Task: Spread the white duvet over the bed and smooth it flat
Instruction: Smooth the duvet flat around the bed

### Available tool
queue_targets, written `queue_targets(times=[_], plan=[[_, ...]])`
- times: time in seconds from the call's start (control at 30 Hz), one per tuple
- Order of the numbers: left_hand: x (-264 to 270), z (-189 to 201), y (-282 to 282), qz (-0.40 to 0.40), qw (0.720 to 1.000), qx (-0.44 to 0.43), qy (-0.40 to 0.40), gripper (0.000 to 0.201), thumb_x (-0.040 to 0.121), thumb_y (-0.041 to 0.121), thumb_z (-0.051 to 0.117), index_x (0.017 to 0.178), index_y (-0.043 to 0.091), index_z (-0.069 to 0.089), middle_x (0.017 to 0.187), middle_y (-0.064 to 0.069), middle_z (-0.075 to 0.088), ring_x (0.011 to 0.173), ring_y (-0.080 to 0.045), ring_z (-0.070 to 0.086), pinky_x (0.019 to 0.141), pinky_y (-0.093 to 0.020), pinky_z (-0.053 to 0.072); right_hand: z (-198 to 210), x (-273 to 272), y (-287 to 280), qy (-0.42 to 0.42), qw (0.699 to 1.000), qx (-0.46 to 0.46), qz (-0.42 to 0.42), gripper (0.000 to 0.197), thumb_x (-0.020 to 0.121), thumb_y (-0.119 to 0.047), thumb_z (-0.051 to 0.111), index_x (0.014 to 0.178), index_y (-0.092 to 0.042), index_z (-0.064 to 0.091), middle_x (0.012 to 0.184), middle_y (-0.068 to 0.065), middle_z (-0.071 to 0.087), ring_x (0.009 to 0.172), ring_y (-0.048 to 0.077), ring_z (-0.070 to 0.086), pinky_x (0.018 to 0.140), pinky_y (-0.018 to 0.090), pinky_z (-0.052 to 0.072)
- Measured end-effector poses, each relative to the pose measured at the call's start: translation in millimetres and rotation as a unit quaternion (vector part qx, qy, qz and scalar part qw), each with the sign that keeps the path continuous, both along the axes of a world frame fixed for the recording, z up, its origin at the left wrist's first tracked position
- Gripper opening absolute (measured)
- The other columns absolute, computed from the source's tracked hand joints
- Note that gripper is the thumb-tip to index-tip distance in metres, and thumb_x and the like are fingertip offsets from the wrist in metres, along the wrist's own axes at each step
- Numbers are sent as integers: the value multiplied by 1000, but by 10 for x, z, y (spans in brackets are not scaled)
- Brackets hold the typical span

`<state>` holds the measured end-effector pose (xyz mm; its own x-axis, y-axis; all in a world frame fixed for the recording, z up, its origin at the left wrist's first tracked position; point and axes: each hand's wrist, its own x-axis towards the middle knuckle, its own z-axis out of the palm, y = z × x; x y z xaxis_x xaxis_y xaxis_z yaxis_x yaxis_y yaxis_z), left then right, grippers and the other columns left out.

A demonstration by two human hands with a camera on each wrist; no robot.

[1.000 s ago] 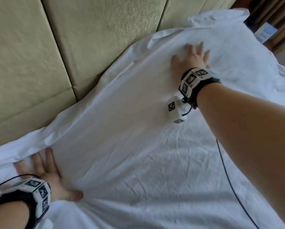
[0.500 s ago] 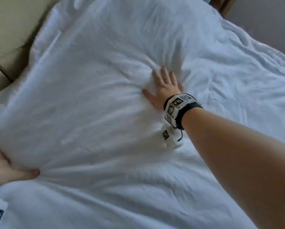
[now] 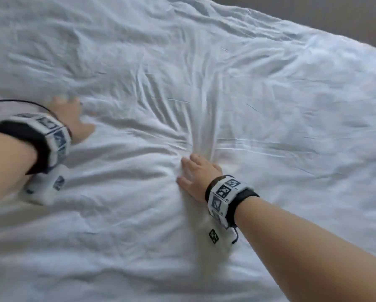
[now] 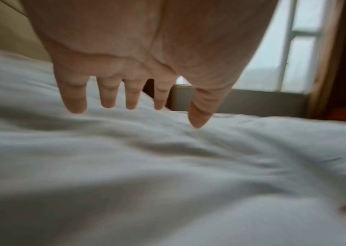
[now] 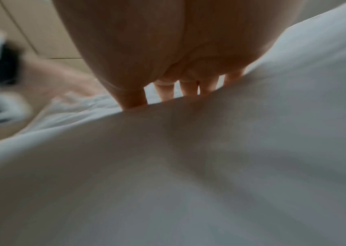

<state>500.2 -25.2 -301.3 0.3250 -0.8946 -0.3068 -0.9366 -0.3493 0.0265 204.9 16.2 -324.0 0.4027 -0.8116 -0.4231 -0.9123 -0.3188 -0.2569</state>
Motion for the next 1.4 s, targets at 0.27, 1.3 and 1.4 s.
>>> queue_targets(times=[0.27,1.3,1.4], plan=[[-3667,-111,13,-344,934,90,42,71,89,62,38,150,32,17,161,-1,-2,148,-27,-4,118,-48,1,228,-1495,503,-110,977,148,109,26,89,-26,55,104,-12,71,106,9,71,95,26,62,84,24,45],[-1995,-498,-902,-191,973,122,-49,97,75,81,37,150,36,-5,160,9,-14,148,-28,-8,119,-51,6,-169,-1051,-744,-129,978,10,162,39,90,-40,49,123,-25,62,142,0,48,135,20,38,111,38,28],[-1226,-599,-831,-84,980,129,-129,123,53,97,19,151,27,-4,161,4,-11,149,-28,-6,121,-46,1,-200,-2051,-1359,53,998,-21,-8,62,90,-56,45,147,-39,24,160,-10,4,148,12,0,117,42,7]])
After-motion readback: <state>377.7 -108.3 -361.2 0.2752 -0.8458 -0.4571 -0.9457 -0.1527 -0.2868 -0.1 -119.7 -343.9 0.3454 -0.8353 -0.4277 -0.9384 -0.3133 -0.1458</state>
